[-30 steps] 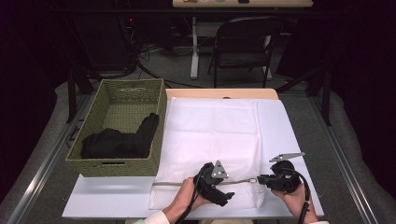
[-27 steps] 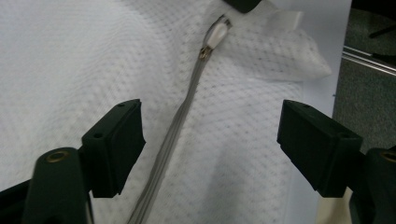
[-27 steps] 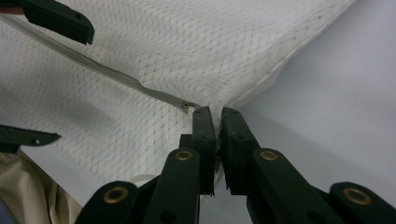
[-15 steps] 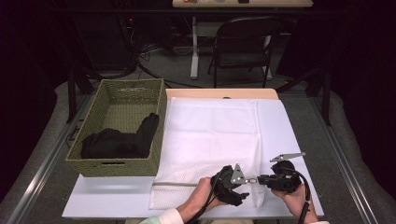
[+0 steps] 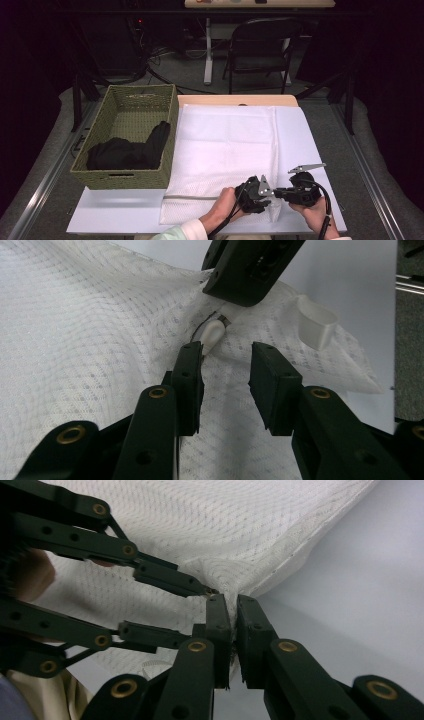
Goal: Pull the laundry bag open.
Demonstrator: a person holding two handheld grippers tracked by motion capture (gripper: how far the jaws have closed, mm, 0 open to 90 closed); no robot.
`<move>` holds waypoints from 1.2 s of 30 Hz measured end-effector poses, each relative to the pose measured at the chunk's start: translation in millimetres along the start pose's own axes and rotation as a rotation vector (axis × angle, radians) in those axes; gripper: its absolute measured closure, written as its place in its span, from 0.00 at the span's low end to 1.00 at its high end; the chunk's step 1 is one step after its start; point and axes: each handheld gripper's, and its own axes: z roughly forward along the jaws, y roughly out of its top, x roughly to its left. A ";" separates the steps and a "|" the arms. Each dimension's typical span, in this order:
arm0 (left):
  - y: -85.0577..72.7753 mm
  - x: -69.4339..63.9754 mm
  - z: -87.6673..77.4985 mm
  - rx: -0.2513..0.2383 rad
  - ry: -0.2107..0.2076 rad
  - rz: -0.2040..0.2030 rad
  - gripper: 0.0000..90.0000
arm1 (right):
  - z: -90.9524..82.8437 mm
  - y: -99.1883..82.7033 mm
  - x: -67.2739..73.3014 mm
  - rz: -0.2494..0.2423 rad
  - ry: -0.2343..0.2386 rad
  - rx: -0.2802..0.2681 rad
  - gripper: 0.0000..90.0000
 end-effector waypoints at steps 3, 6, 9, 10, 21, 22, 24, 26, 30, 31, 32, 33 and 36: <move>-0.5 1.3 2.0 -0.010 0.012 -0.008 0.73 | 0.1 0.4 0.3 -0.001 0.003 0.003 0.95; -1.2 3.8 5.0 -0.014 0.011 -0.021 0.75 | 0.8 0.4 1.2 0.000 0.014 -0.003 0.94; -1.8 3.8 7.2 -0.017 0.009 -0.020 0.76 | 2.1 0.7 2.1 0.000 0.019 0.000 0.94; -2.1 3.9 7.2 -0.017 0.012 -0.027 0.77 | 2.3 0.9 2.2 0.001 0.022 -0.001 0.94; -3.9 6.4 8.4 -0.022 0.027 -0.017 0.87 | 3.3 2.2 3.5 -0.010 0.012 0.006 0.94; -4.6 7.8 7.9 -0.026 0.024 -0.022 0.89 | 3.0 2.1 3.3 -0.008 0.011 0.007 0.94; -5.9 9.2 6.9 -0.027 0.023 -0.032 0.89 | 2.8 1.6 2.7 -0.007 0.007 0.007 0.94; -8.5 10.4 6.2 -0.027 0.019 -0.042 0.90 | 2.7 1.3 1.7 -0.008 0.001 0.009 0.94; -11.9 10.2 5.9 -0.021 0.021 -0.051 0.90 | 2.2 1.2 1.4 -0.009 -0.003 0.007 0.94; -12.9 10.3 5.7 -0.016 0.019 -0.053 0.90 | 2.2 1.3 1.2 -0.013 -0.005 0.005 0.94; -13.9 10.3 5.7 -0.015 0.019 -0.056 0.90 | 2.2 1.3 1.3 -0.009 -0.004 0.007 0.94; -14.9 10.8 4.8 -0.008 0.015 -0.063 0.90 | 2.2 1.3 1.3 -0.009 -0.004 0.007 0.94; -17.5 13.1 2.8 -0.006 0.008 -0.079 0.88 | 2.3 1.4 2.0 -0.012 -0.010 0.011 0.94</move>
